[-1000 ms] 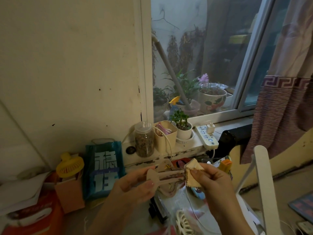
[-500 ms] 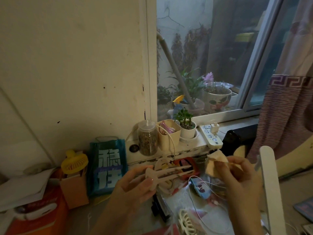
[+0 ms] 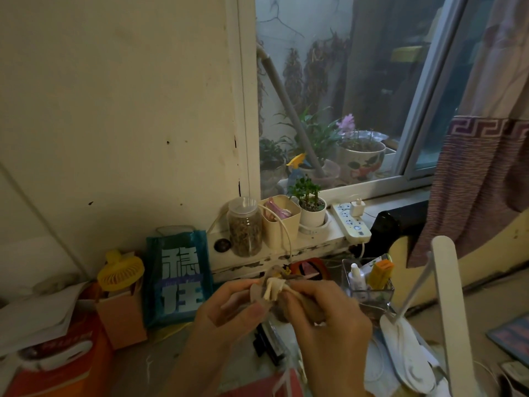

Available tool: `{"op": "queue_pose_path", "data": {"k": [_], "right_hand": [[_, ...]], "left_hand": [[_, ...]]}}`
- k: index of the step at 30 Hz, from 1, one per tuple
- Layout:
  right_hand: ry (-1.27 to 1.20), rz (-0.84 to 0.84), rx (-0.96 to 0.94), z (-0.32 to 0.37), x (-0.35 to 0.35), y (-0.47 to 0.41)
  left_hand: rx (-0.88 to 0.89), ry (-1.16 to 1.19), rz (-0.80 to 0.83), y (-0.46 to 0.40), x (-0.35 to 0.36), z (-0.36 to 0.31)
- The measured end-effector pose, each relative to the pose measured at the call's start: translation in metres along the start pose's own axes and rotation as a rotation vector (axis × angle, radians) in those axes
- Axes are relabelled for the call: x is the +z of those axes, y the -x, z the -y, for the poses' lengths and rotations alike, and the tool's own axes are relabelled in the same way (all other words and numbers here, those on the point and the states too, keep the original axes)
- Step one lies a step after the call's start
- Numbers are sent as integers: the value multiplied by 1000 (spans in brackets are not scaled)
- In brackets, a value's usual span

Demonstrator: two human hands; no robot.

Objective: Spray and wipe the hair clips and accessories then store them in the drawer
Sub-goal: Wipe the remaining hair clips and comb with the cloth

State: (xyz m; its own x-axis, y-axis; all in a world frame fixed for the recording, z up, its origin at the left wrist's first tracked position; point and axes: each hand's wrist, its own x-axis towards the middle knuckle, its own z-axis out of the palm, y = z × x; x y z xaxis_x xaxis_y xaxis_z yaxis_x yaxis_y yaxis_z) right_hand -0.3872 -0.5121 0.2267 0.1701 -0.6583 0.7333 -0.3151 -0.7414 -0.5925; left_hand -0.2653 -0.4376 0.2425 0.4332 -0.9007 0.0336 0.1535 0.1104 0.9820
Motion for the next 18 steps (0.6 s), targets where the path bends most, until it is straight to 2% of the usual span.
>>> {"op": "queue_pose_path", "data": {"k": [4, 9, 18], "right_hand": [[-32, 74, -56, -1, 10, 11], [-114, 117, 8, 0, 13, 23], [53, 179, -165, -13, 17, 29]], "left_hand": [[-14, -14, -9, 2, -3, 5], [-14, -44, -38, 1, -6, 7], [-25, -58, -103, 1, -6, 12]]}}
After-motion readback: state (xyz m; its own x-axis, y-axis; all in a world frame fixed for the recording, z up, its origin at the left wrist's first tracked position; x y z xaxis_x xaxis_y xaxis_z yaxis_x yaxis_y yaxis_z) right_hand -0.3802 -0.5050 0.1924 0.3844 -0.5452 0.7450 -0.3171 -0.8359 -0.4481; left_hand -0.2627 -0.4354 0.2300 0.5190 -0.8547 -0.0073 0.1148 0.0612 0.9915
